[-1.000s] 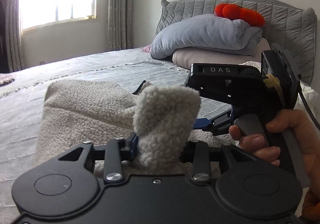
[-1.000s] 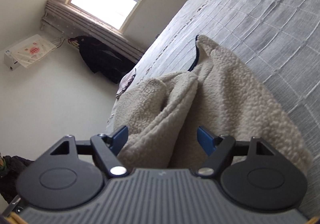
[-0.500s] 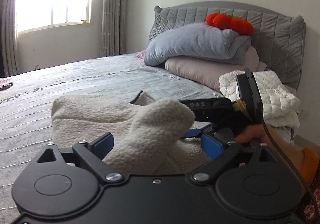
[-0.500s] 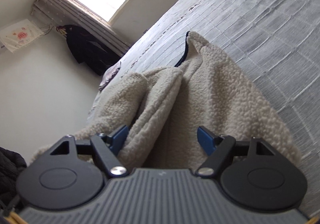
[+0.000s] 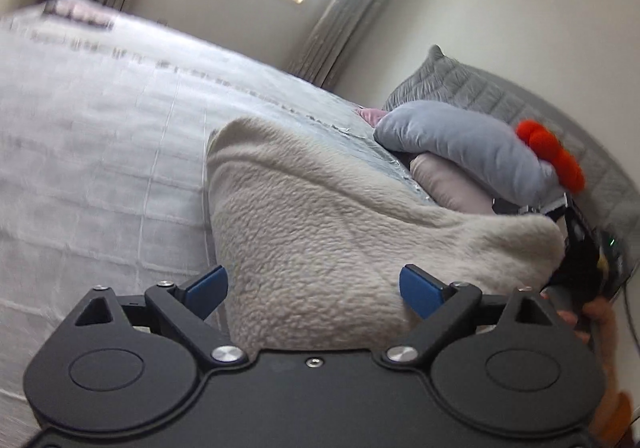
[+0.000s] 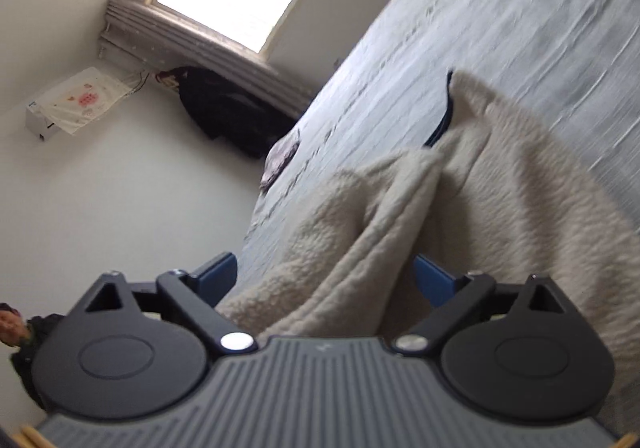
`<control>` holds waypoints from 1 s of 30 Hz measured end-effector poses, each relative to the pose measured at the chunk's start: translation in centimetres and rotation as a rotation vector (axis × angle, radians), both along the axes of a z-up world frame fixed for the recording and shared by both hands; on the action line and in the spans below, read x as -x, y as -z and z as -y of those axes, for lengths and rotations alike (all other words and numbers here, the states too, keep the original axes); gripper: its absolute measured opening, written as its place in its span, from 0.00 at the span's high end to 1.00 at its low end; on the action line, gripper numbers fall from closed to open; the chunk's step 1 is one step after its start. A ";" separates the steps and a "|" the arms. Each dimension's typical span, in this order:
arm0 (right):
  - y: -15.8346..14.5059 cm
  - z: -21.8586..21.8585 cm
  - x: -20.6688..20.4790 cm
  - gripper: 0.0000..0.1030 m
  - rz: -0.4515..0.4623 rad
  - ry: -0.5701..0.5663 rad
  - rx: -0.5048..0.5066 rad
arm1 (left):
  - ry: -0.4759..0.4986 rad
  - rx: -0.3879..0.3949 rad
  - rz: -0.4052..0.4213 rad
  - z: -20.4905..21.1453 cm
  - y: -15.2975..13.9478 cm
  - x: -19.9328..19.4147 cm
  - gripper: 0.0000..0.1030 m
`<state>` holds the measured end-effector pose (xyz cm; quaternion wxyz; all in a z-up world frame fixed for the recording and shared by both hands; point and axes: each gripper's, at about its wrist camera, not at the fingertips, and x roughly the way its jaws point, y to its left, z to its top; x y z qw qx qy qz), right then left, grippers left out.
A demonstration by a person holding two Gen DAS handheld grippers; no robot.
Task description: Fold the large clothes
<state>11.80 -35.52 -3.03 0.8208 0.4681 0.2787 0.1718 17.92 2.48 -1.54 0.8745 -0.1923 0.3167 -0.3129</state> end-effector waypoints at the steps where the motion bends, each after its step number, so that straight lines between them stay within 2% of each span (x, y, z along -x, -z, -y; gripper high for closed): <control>1: 0.0 -0.5 -0.9 0.06 -0.019 -0.028 -0.003 | -0.003 0.021 -0.035 0.0 0.4 -0.5 0.11; 5: -0.8 -2.7 -4.6 0.04 -0.128 -0.123 0.096 | 0.037 0.079 -0.095 0.2 1.5 -1.3 0.11; 8: -0.7 -5.3 -6.4 0.05 -0.189 -0.193 0.277 | 0.063 0.082 -0.096 0.7 1.5 -1.4 0.11; 9: -0.5 -6.2 -6.5 0.09 -0.190 -0.204 0.344 | 0.066 0.079 -0.098 0.5 1.5 -1.5 0.11; 11: -0.4 -7.0 -5.9 0.29 -0.122 -0.192 0.393 | 0.052 0.065 -0.103 0.3 1.7 -1.7 0.09; 12: -0.8 -7.0 -5.3 0.46 -0.075 -0.173 0.392 | 0.043 0.067 -0.101 0.1 1.7 -1.8 0.09; 13: -1.3 -7.0 -4.8 0.56 -0.040 -0.159 0.403 | 0.034 0.077 -0.105 0.0 1.7 -2.0 0.09; 15: -3.1 -7.0 -3.7 0.63 0.038 -0.141 0.428 | 0.008 0.103 -0.113 -0.4 1.4 -2.2 0.09; 19: -7.9 -6.3 -1.9 0.66 0.165 -0.103 0.495 | -0.001 0.108 -0.069 -0.1 -0.2 -2.4 0.09; 23: -10.2 -2.5 -0.4 0.67 0.228 -0.069 0.466 | 0.036 0.148 -0.040 1.5 -1.6 -2.8 0.08; 27: -7.7 2.5 0.8 0.66 0.176 -0.028 0.414 | 0.095 0.170 -0.062 4.6 -1.7 -3.1 0.07; 30: -3.6 6.1 1.4 0.66 0.096 0.007 0.364 | 0.135 0.107 -0.060 7.7 -0.5 -2.7 0.08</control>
